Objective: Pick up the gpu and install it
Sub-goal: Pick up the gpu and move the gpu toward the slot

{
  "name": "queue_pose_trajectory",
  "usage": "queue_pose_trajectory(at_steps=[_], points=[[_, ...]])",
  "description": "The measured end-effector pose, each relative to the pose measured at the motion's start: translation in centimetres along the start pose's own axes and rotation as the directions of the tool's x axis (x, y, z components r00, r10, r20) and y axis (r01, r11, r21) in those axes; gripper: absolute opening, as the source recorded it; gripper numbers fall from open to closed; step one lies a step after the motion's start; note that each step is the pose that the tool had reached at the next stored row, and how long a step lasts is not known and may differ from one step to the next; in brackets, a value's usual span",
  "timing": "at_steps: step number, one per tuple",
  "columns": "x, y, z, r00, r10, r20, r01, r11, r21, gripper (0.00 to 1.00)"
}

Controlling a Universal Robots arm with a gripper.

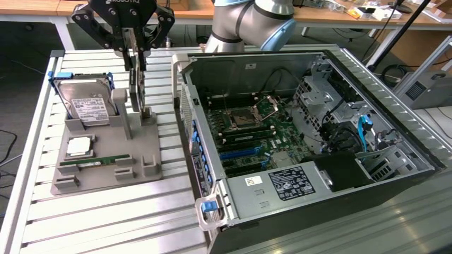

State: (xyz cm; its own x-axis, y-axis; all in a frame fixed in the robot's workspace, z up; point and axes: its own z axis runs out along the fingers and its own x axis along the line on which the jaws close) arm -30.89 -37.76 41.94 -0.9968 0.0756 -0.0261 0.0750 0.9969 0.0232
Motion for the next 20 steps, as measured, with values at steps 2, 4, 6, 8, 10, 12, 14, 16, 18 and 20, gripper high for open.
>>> queue_pose_trajectory(at_steps=[2,4,6,8,10,12,14,16,18,20], points=[[0.00,0.00,-0.07,1.0000,0.000,0.0000,0.000,1.0000,0.0000,0.27],[-0.01,0.00,-0.14,1.0000,0.000,0.0000,0.000,1.0000,-0.0001,0.27],[-0.01,0.00,-0.23,1.0000,0.000,0.0001,0.000,1.0000,-0.0001,0.27],[-0.01,0.01,-0.35,1.0000,0.000,0.0000,0.000,1.0000,-0.0001,0.27],[-0.02,0.01,-0.50,1.0000,0.000,0.0000,0.000,1.0000,-0.0002,0.27],[-0.02,0.01,-0.57,1.0000,0.000,0.0000,0.000,1.0000,-0.0002,0.27],[-0.02,0.01,-0.66,1.0000,0.000,0.0000,0.000,1.0000,-0.0002,0.27],[-0.02,0.02,-0.73,1.0000,0.000,0.0000,0.000,1.0000,-0.0002,0.27],[-0.02,0.02,-0.84,1.0000,0.000,0.0000,0.000,1.0000,-0.0002,0.27],[-0.03,0.02,-0.91,1.0000,0.000,0.0000,0.000,1.0000,-0.0002,0.27]])
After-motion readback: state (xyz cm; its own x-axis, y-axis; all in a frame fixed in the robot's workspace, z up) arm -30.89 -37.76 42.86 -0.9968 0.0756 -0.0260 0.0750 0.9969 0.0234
